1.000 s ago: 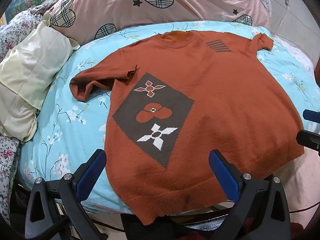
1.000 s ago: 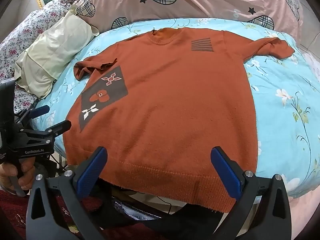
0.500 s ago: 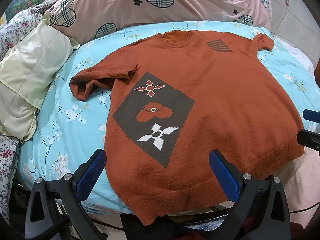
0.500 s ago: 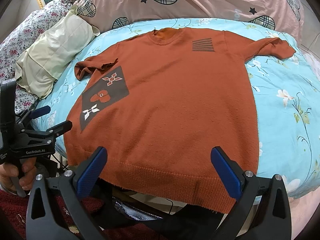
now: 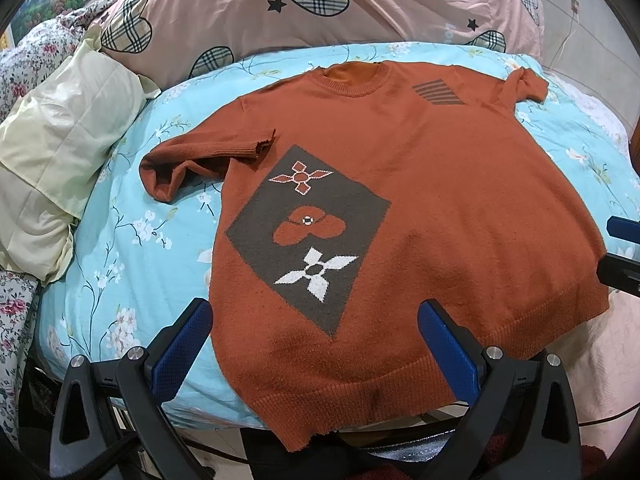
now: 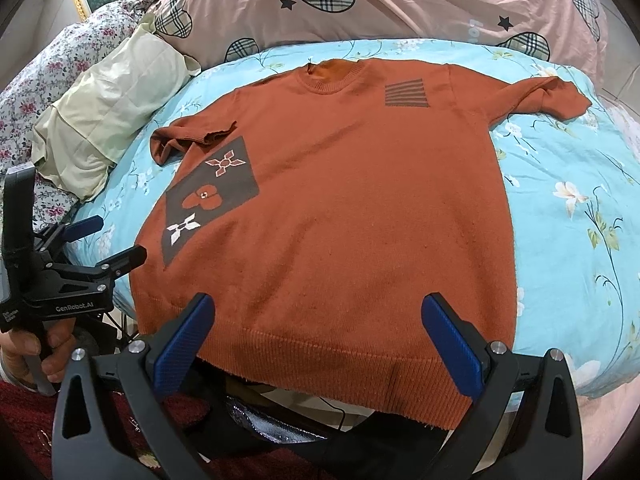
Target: Fold small clothes
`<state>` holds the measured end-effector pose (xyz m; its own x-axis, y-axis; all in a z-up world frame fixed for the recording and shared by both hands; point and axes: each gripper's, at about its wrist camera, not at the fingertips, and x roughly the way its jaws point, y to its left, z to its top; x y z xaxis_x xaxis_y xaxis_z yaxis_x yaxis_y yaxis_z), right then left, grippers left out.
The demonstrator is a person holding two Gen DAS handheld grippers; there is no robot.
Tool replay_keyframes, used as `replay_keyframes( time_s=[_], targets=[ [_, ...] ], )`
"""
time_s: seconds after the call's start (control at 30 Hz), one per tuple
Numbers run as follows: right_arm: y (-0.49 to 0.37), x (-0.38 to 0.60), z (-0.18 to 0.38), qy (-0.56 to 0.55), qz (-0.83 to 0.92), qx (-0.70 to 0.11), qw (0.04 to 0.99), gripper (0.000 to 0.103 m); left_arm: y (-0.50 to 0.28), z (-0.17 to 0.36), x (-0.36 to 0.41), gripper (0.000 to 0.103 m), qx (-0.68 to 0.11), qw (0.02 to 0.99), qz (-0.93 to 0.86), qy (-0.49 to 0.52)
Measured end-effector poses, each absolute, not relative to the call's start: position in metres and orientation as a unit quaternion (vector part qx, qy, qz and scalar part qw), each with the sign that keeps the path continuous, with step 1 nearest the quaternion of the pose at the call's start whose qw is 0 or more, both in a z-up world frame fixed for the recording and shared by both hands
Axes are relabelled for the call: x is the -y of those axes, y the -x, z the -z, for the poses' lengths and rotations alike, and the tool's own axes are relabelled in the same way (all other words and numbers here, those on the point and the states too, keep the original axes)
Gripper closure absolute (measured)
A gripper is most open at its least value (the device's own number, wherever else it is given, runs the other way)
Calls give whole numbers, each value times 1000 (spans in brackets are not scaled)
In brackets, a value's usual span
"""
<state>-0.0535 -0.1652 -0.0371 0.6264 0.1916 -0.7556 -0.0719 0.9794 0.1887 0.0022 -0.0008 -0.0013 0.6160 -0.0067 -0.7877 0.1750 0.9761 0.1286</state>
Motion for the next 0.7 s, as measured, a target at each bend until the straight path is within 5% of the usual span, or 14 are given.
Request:
replay_keyframes(
  time_s=[0.7],
  targets=[
    [32,189,45,-108,-63,-444,887,0,-24,13,1,1,-456,883,53,-93]
  ],
)
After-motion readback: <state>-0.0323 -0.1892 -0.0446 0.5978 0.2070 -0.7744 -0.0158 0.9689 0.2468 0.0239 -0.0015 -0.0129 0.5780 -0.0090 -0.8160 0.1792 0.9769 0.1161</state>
